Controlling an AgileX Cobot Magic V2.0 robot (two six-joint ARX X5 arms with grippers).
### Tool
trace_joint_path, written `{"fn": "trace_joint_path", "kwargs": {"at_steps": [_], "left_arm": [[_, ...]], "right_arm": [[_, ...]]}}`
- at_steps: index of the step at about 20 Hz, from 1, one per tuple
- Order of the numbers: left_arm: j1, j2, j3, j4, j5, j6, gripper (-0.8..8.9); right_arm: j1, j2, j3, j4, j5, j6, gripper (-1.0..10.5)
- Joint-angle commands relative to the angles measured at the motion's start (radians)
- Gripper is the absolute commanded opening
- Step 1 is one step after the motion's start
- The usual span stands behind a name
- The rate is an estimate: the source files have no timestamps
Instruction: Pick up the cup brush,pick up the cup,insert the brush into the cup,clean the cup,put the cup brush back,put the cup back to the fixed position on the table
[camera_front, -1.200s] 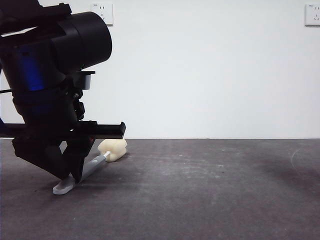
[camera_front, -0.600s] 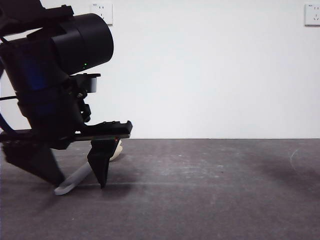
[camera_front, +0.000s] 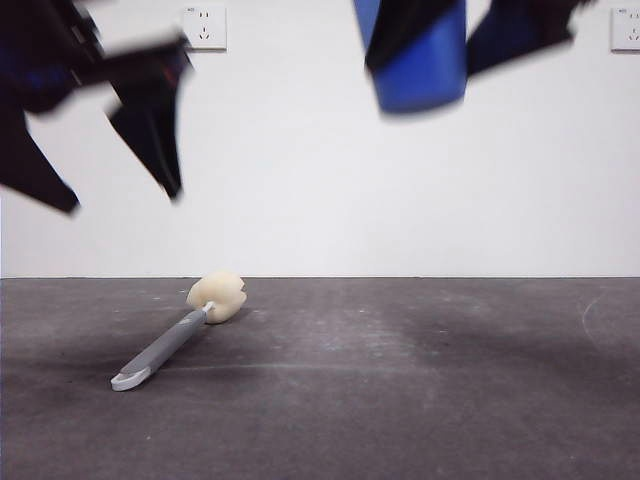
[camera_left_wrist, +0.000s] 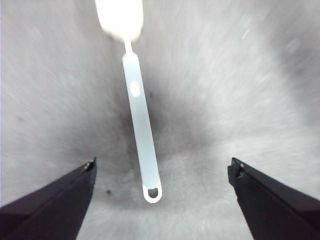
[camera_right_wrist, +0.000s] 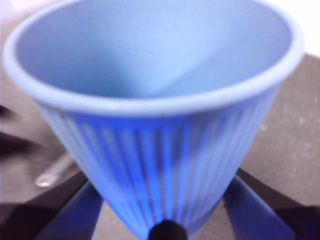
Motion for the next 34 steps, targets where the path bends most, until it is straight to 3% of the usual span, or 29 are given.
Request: {"fn": "trace_joint_path", "kwargs": {"at_steps": [1, 8, 16, 22, 27, 30, 32, 34], "left_arm": [[-0.002, -0.121, -0.005, -0.050, -0.001, 0.023, 4.42], [-0.003, -0.406, -0.005, -0.207, 0.019, 0.021, 4.41], [-0.003, -0.471, -0.005, -0.264, 0.051, 0.018, 4.41], [-0.003, -0.471, -0.005, -0.262, 0.050, 0.018, 4.41], [-0.003, -0.471, -0.005, -0.261, 0.050, 0.018, 4.41], [-0.003, -0.471, -0.005, -0.266, 0.050, 0.018, 4.41], [-0.003, -0.471, -0.005, -0.266, 0.050, 0.018, 4.41], [-0.003, -0.471, -0.005, -0.269, 0.050, 0.018, 4.41]], "right_arm": [[-0.024, 0.063, -0.075, 0.162, -0.003, -0.011, -0.2], [-0.120, 0.386, -0.153, 0.532, -0.077, -0.010, -0.2], [-0.213, 0.674, -0.153, 0.811, -0.161, -0.003, -0.2], [-0.265, 0.757, -0.153, 0.861, -0.233, -0.003, -0.2], [-0.270, 0.761, -0.153, 0.814, -0.238, -0.003, -0.1], [-0.267, 0.761, -0.153, 0.763, -0.238, -0.003, 2.5], [-0.267, 0.757, -0.153, 0.755, -0.238, -0.003, 3.5], [-0.267, 0.749, -0.153, 0.738, -0.238, -0.003, 3.8]]}}
